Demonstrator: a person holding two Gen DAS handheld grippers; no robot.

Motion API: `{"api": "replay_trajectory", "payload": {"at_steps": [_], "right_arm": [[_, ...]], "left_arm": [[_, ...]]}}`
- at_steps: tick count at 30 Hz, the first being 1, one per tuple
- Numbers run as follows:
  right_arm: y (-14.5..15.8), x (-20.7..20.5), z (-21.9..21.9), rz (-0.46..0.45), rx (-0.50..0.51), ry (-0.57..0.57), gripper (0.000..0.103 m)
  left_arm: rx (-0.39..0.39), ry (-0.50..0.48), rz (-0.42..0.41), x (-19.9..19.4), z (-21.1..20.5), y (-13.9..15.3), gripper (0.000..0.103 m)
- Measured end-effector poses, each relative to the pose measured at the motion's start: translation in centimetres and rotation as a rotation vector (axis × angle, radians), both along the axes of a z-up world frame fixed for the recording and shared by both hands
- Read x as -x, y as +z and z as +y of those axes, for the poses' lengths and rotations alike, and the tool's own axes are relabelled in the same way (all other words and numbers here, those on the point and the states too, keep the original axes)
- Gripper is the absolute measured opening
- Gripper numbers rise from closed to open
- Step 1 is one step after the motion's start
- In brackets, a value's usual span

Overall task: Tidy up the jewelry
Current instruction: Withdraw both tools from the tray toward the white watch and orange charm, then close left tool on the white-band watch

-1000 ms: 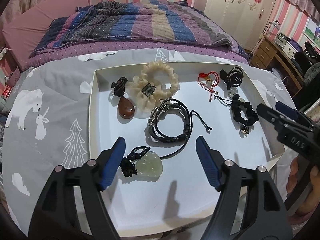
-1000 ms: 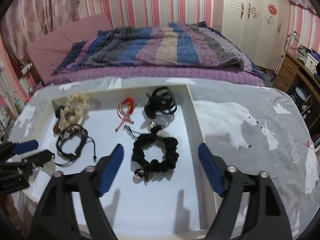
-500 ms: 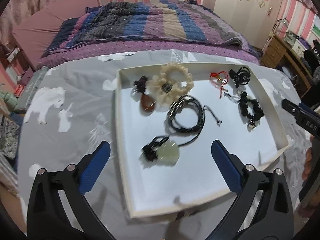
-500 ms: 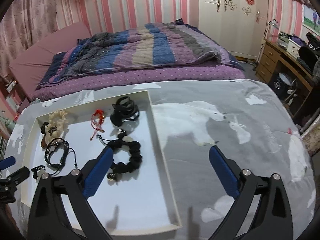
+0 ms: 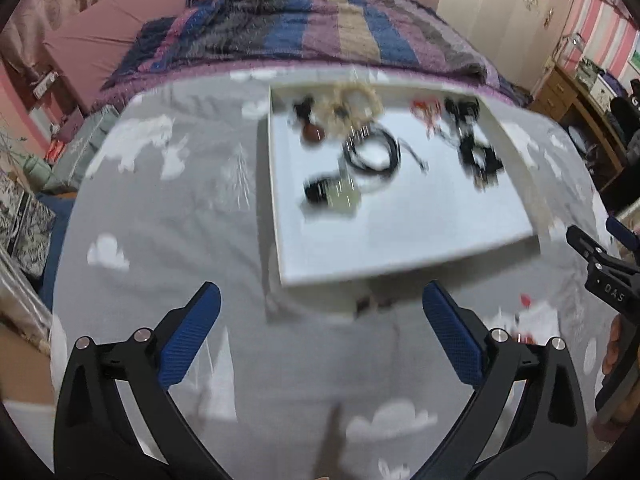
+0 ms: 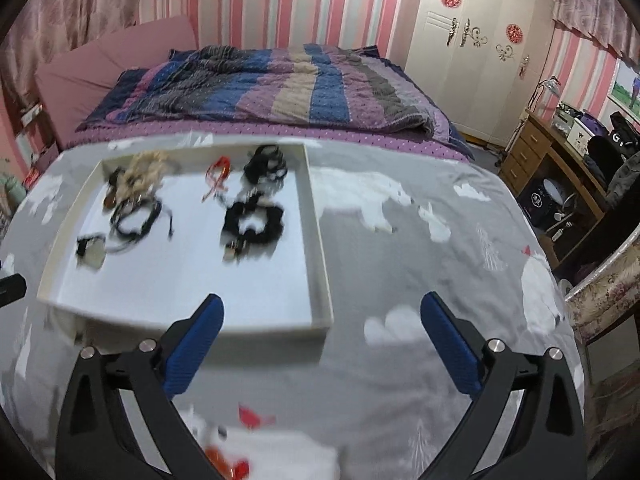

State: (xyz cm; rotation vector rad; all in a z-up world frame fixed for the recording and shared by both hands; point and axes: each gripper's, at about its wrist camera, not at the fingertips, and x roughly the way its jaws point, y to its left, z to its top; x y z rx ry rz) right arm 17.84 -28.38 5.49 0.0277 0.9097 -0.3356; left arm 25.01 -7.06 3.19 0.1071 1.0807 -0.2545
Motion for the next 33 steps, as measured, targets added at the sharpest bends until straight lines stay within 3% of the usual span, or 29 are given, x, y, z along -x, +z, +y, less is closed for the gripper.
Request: {"api": "replay_trajectory", "payload": {"at_steps": [6, 14, 25, 28, 30, 33], "right_arm": [[-1.8, 3.4, 1.4, 0.079, -0.021, 0.03, 0.099], [-3.0, 7.6, 3.9, 0.092, -0.017, 0.077, 0.099], [-5.5, 10.6, 5.1, 0.113, -0.08, 0.093, 0.098], [-5.6, 10.8, 4.8, 0.128, -0.096, 0.086, 0.092], [-5.7, 10.6, 4.7, 0.143, -0.11, 0.092, 0.082], [-6.0, 10.4, 4.7, 0.159, -0.119, 0.092, 0.082]], "left_arm": [[-0.022, -0.055, 0.058, 5.2, 0.1, -1.8, 0.1], [-0.007, -0.073, 0.067, 11.5, 1.3, -2.8, 0.1], [0.021, -0.098, 0.15, 15.1, 1.5, -5.0, 0.094], [0.022, -0.108, 0.19, 15.2, 1.3, -5.4, 0.086], [0.022, -0.119, 0.218, 15.3, 1.3, -5.7, 0.085], [0.023, -0.115, 0.234, 15.4, 1.2, -5.9, 0.084]]}}
